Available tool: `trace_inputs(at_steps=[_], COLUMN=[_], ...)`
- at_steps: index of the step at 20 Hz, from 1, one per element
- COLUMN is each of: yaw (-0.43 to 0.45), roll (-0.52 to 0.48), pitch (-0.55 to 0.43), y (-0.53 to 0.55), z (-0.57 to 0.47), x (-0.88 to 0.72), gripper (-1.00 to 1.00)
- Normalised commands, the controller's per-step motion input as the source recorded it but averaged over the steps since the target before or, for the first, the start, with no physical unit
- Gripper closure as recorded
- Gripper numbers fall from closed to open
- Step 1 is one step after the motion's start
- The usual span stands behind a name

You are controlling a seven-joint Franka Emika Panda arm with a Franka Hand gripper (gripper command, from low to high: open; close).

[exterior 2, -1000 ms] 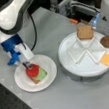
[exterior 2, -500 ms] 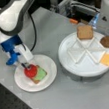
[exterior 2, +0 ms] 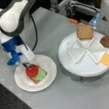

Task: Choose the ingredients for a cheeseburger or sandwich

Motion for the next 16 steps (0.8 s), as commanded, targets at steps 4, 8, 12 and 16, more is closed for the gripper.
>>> trace_inputs(at_steps=[4,8,12,16], yaw=[0.127,0.134,0.113,0.101], roll=[-0.139,-0.128,-0.119,-0.113], pitch=[-0.075,-0.07,-0.087,-0.097], y=[-0.01,-0.01,0.06,0.09], z=[-0.09,-0.04,-0.04,-0.07], x=[-0.2,-0.21,-0.18,-0.17], gripper=[1.0,1.0,1.0,1.0])
